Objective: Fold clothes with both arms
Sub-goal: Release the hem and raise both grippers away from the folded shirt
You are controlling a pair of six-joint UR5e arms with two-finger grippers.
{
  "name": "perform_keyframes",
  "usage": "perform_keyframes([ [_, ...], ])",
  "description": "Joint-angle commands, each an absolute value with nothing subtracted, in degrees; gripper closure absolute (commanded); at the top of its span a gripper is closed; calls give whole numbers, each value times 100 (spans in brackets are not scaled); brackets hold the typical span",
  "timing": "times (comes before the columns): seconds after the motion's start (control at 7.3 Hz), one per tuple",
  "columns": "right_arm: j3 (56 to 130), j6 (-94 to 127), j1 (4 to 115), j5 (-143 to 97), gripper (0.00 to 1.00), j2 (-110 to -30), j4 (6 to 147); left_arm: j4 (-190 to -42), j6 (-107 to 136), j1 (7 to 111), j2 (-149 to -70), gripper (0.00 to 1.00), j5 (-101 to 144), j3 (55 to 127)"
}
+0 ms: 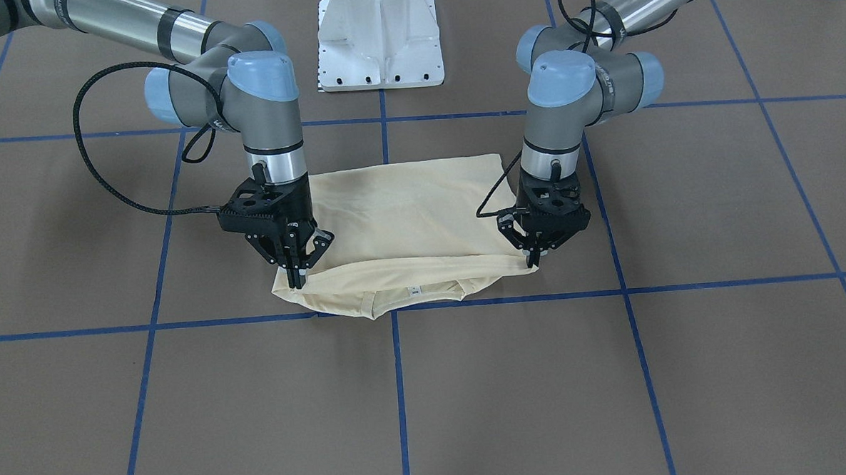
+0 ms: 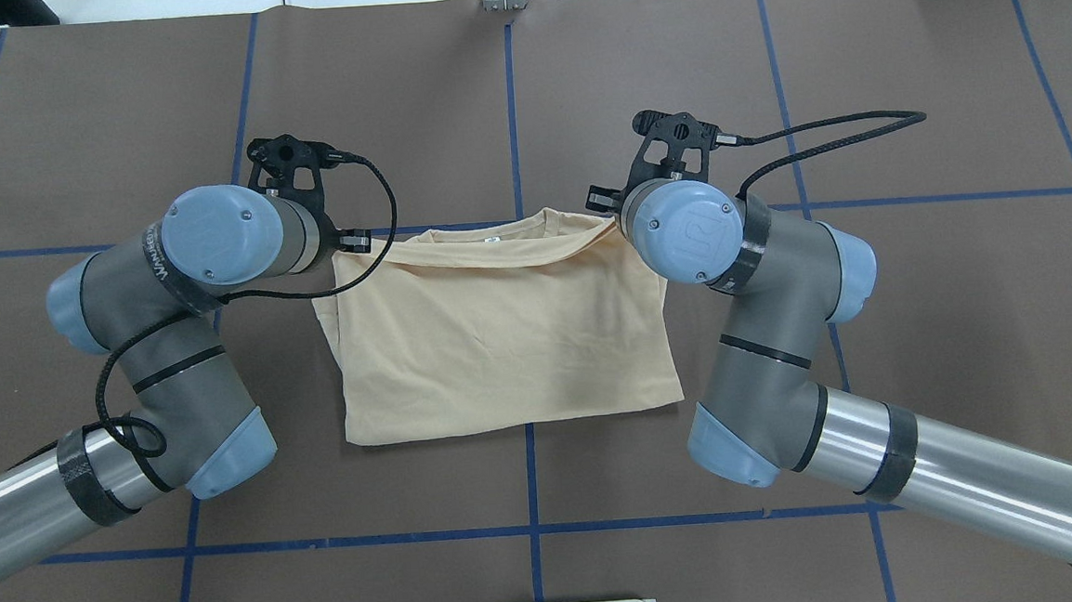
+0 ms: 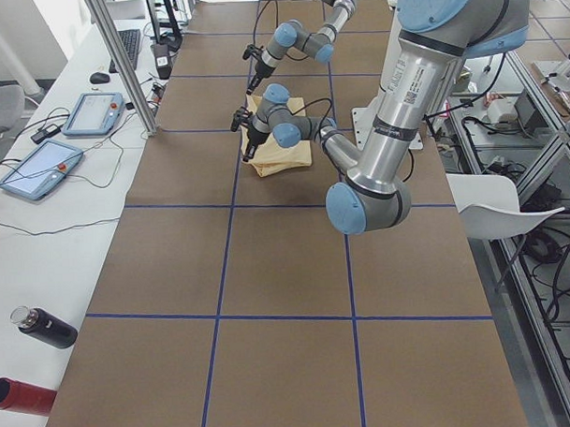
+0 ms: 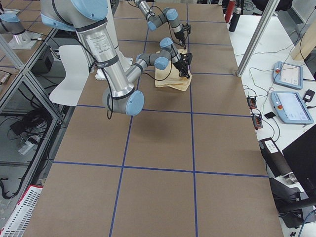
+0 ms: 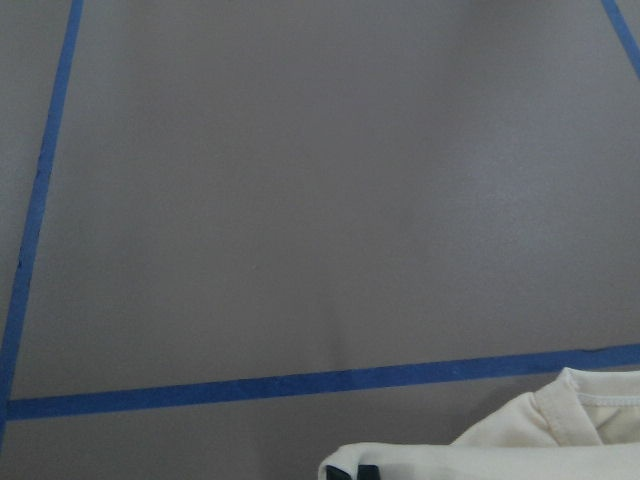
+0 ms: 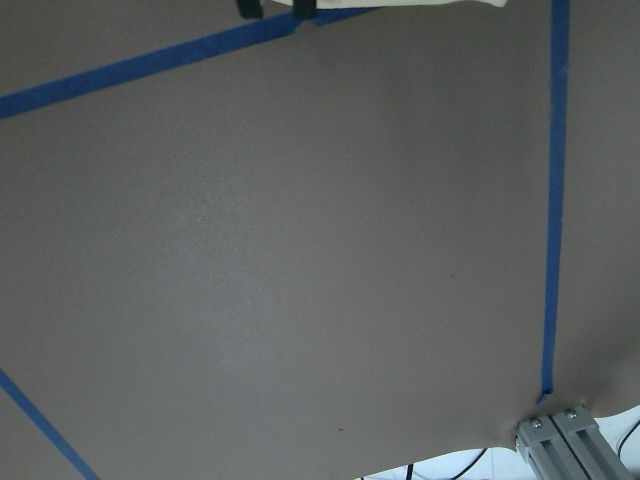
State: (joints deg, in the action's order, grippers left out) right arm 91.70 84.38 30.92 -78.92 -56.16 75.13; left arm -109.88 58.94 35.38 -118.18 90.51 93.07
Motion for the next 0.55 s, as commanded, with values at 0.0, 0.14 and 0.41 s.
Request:
perform_keyframes([
  [0.0,9114,8097,3268,-8154,0,-5572,7497,-11265,5540,3577,-11752,0,9061,9368],
  [0.14,9166,7869,3548,-8835,0,-5572,7471,-11268,5485,3612,-11638,0,9166,9761],
  [0.41,9604,7133,3945,-9359,0,-5921,7471,-11320,5510,3586,-10903,0,9789,10691],
])
